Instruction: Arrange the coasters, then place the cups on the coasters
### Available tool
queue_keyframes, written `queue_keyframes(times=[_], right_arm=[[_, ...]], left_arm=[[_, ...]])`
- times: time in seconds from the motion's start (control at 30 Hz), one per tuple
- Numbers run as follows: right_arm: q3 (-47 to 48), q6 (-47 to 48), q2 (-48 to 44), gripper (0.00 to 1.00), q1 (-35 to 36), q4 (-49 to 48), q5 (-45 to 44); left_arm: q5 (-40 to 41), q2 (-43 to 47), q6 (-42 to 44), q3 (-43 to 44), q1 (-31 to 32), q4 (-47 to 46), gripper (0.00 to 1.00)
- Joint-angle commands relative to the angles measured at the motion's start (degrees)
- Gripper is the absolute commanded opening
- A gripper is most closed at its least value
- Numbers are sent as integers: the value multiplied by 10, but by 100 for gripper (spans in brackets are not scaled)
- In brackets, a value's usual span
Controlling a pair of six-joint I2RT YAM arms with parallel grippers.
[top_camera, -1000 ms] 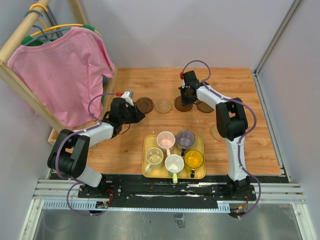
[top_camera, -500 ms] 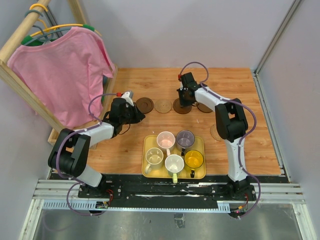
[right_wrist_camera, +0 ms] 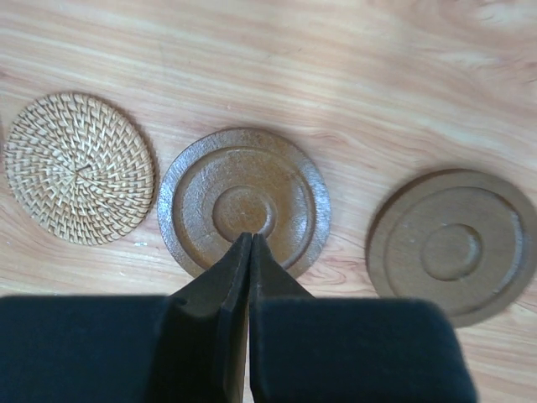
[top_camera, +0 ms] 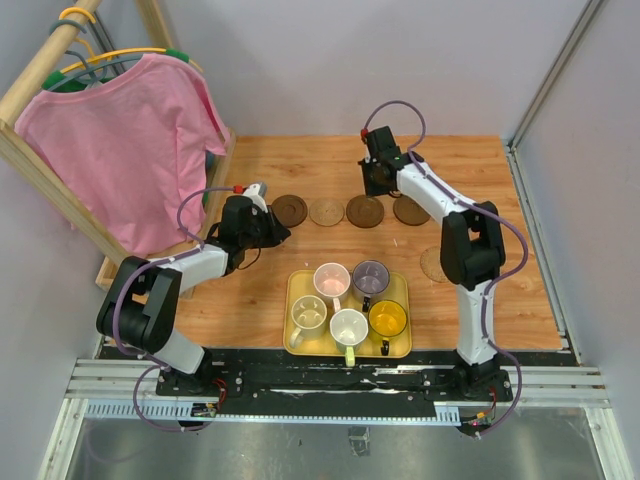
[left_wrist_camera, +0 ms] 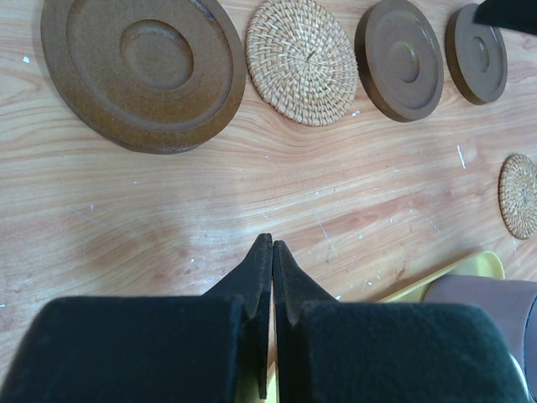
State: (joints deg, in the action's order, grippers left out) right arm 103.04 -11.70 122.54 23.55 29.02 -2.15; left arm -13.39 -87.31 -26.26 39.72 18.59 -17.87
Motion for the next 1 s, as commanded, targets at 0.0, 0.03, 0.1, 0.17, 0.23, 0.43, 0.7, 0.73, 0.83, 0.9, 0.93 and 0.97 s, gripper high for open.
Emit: queue_keyframes(times=[0.0, 0.03, 0.1, 0.17, 0.23, 0.43, 0.7, 0.73, 0.83, 0.9, 0.93, 0.97], right_arm=[[-10, -1, -40, 1, -29, 18, -33], [-20, -7, -41, 1, -40, 19, -29], [-41, -17, -44, 1, -64, 17, -17], [-60, -20, -47, 1, -82, 10, -12], [-72, -18, -47, 1, -97, 5, -14], [-63, -8, -26, 1, -126, 6, -23], [-48, -9, 9, 1, -147, 6, -9], [-50, -10, 13, 1, -148, 6, -8], [-57, -12, 22, 1, -148, 6, -6], [-60, -14, 28, 1, -148, 6, -5], [-63, -15, 29, 1, -148, 6, -2], [-65, -17, 30, 1, -148, 6, 0]], left_arm=[[-7, 9, -1, 5, 4, -16, 1], [-7, 12, 0, 3, 5, -18, 1], [-6, 19, 0, 0, 4, -22, 1], [-4, 24, 1, -3, 4, -25, 1], [-2, 28, 2, -6, 4, -27, 1], [-4, 30, 2, -9, 5, -32, 1], [-4, 24, 4, -9, 4, -30, 1], [-4, 24, 4, -9, 4, -29, 1], [-5, 22, 4, -8, 5, -29, 1], [-5, 20, 4, -7, 4, -28, 1], [-6, 19, 4, -6, 4, -28, 1], [-6, 19, 4, -6, 5, -27, 1]])
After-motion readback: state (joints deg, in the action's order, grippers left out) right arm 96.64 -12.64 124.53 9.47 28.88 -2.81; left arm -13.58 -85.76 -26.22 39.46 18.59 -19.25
